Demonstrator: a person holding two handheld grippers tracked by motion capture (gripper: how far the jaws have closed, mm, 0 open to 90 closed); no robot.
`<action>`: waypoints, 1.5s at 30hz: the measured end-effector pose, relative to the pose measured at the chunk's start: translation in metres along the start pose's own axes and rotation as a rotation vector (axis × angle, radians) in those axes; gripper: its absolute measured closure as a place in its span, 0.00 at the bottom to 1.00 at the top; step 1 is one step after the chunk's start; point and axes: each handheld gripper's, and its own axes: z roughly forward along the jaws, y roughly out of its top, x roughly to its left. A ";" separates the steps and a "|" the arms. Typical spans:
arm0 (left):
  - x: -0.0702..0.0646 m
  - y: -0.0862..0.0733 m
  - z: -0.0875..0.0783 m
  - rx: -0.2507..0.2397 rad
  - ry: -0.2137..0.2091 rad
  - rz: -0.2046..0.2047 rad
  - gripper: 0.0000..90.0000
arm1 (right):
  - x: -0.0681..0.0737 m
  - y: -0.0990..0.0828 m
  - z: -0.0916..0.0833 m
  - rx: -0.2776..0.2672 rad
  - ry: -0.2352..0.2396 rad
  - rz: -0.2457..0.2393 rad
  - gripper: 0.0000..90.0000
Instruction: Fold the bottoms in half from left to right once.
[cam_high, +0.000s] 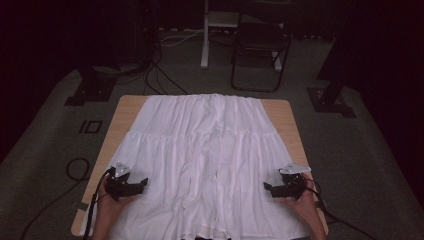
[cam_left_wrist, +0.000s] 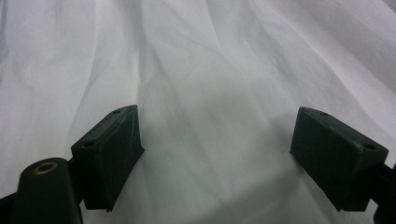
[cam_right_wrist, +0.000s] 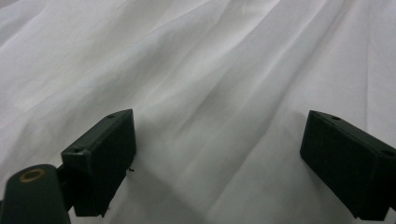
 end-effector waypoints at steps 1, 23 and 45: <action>0.000 0.000 0.000 0.000 0.000 0.000 0.18 | 0.000 0.000 0.000 0.000 0.000 0.000 0.11; 0.032 -0.003 -0.033 -0.068 0.159 -0.132 0.28 | 0.000 0.001 0.001 -0.006 -0.002 0.000 0.14; 0.015 -0.020 -0.028 0.070 0.103 -0.121 0.17 | 0.000 0.001 0.001 -0.007 -0.003 0.004 0.14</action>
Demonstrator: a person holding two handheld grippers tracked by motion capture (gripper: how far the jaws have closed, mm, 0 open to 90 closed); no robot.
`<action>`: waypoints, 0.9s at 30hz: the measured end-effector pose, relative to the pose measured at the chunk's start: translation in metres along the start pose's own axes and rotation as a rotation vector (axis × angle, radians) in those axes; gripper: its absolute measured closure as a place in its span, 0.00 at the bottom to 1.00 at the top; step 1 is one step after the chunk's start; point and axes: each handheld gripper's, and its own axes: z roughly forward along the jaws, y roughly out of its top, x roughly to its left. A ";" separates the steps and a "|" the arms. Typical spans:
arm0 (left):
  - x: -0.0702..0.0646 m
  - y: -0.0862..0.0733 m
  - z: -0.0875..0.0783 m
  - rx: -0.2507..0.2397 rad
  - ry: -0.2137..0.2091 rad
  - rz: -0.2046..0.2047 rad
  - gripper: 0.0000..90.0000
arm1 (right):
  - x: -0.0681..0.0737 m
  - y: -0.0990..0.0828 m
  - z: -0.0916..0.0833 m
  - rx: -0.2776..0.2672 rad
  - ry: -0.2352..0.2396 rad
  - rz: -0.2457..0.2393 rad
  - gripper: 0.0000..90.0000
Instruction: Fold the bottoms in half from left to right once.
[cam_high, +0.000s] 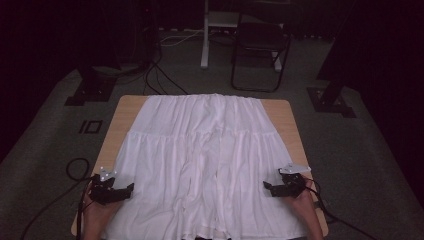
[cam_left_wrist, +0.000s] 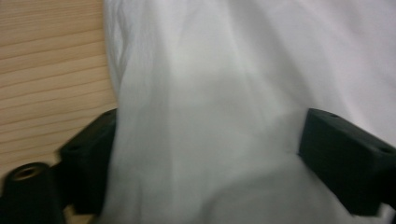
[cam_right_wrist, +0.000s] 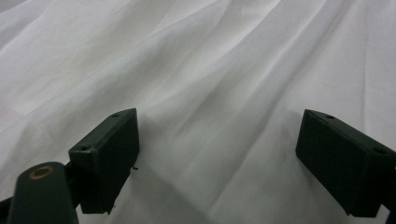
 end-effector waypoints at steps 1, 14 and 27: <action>-0.003 0.001 -0.001 0.000 -0.008 0.008 0.22 | 0.000 0.000 0.000 0.000 0.000 0.000 0.14; -0.007 0.001 -0.003 -0.034 -0.118 0.031 0.97 | -0.002 0.001 -0.014 -0.029 0.002 0.011 0.46; 0.025 0.011 -0.021 -0.112 -0.039 -0.015 0.97 | -0.042 -0.027 -0.047 -0.025 -0.180 0.212 0.21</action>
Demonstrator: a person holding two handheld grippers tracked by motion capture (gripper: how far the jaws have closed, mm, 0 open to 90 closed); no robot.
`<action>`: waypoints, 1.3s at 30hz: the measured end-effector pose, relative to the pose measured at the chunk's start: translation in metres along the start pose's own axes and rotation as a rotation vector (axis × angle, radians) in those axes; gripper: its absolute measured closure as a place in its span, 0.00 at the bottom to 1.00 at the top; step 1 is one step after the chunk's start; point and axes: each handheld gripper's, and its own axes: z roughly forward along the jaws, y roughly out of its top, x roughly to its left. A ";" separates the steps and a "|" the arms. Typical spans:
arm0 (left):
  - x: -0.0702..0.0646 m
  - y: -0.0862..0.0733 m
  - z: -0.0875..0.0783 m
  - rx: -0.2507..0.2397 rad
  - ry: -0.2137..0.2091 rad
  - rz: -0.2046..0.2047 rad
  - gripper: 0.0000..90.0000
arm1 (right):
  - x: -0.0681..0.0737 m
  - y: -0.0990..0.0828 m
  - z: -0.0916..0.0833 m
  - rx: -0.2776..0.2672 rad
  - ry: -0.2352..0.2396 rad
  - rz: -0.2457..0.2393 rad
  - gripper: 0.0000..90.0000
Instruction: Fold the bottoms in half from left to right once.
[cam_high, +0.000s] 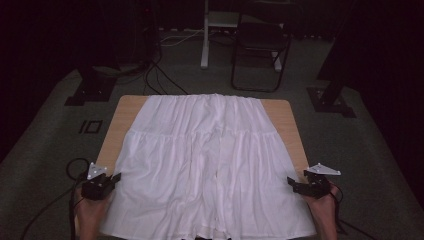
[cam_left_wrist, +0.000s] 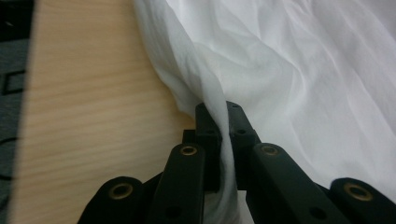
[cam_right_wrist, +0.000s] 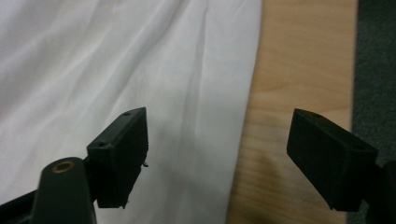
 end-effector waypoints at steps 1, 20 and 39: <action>0.003 0.001 -0.001 -0.003 0.006 0.000 0.97 | 0.000 0.000 0.002 0.010 0.001 -0.002 0.20; 0.081 0.025 -0.022 0.016 0.396 -0.046 0.97 | 0.002 -0.003 0.004 0.031 0.067 -0.035 0.90; 0.004 0.062 -0.062 -0.129 0.243 0.104 0.97 | 0.001 -0.002 0.005 0.028 0.031 -0.042 0.97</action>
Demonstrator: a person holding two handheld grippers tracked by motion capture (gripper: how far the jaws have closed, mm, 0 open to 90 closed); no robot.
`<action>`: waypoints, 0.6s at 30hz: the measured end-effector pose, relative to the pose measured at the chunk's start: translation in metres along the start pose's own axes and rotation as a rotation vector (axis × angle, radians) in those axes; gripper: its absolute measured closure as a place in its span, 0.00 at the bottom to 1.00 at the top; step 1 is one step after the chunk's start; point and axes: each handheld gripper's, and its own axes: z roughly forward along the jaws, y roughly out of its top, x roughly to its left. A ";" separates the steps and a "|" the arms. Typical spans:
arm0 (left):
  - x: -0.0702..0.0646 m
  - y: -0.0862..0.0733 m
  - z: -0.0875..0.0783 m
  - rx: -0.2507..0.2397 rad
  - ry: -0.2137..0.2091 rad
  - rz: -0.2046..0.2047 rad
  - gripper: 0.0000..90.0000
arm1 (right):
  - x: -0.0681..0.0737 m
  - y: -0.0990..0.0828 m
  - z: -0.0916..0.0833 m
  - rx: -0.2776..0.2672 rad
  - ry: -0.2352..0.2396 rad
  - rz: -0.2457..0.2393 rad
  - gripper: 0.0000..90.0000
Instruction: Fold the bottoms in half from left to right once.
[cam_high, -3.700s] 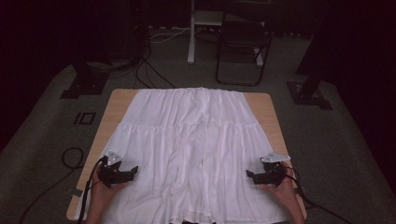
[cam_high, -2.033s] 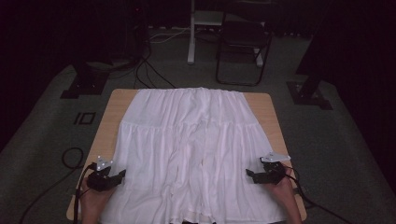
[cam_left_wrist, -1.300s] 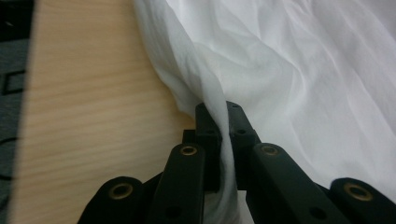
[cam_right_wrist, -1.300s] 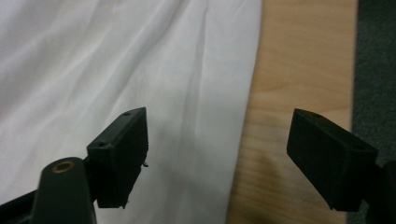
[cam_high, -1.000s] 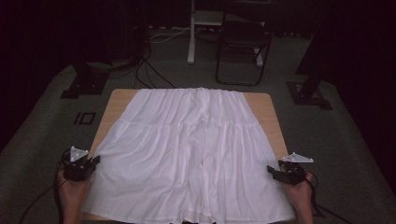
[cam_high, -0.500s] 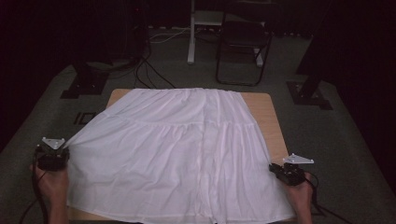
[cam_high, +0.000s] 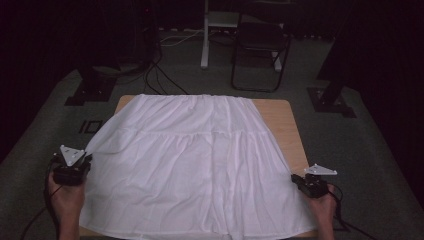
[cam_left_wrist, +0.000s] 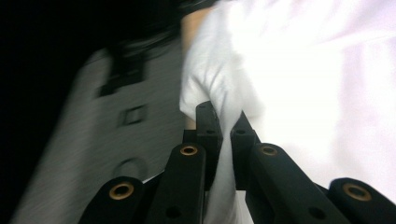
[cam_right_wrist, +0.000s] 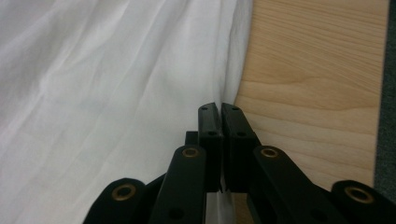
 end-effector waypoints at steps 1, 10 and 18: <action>-0.006 0.004 -0.003 -0.010 -0.038 0.003 0.97 | -0.001 0.000 0.000 -0.002 0.001 0.005 0.97; -0.063 0.047 -0.014 -0.107 -0.363 0.073 0.97 | -0.004 -0.002 0.000 -0.015 0.007 0.015 0.97; -0.142 0.092 -0.002 -0.178 -0.669 0.160 0.97 | -0.004 -0.002 0.001 -0.019 0.006 0.022 0.97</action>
